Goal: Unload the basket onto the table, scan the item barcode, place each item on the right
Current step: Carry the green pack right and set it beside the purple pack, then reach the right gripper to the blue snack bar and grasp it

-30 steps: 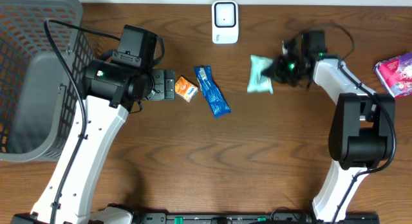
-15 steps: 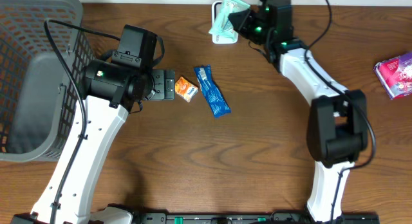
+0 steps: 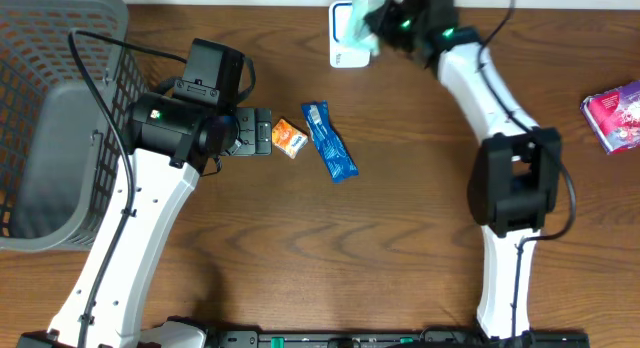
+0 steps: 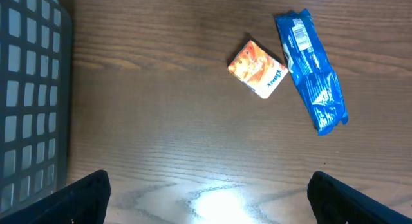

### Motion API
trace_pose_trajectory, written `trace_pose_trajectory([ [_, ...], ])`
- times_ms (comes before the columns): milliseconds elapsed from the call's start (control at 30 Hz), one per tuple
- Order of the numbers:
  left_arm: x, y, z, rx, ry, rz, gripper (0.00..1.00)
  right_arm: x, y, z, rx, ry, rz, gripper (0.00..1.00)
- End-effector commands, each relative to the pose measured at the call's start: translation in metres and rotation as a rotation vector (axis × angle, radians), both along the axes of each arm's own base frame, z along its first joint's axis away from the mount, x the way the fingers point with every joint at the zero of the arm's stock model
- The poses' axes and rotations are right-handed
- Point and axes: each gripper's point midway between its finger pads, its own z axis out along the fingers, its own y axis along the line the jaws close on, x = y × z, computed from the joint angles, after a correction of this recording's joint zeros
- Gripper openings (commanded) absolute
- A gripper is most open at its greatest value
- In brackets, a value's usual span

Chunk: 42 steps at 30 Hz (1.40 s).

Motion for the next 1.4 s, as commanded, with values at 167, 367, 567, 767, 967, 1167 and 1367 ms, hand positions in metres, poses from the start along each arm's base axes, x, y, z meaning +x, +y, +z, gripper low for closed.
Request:
trace_pose_trajectory([
  [167,0.001,0.003,0.0,0.005,0.001,0.016,0.98,-0.03,-0.215,0.013,-0.598,0.155,-0.295,0.01],
  [367,0.001,0.003,0.0,0.005,0.001,0.016,0.98,-0.088,-0.334,-0.004,-0.76,0.391,-0.518,0.01],
  [567,0.001,0.003,0.0,0.005,0.001,0.016,0.98,-0.111,-0.369,-0.033,-0.629,0.455,-0.442,0.01],
  [767,0.001,0.003,0.0,0.005,0.001,0.016,0.98,-0.127,-0.404,-0.065,-0.631,0.496,-0.496,0.8],
  [967,0.001,0.003,0.0,0.005,0.001,0.016,0.98,-0.117,-0.367,-0.047,-0.541,0.448,-0.41,0.8],
  [1167,0.001,0.003,0.0,0.005,0.001,0.017,0.98,-0.088,-0.234,0.002,-0.413,0.24,-0.06,0.85],
  [1367,0.001,0.002,0.0,0.005,0.001,0.016,0.98,-0.112,-0.073,-0.007,-0.317,0.218,0.365,0.72],
])
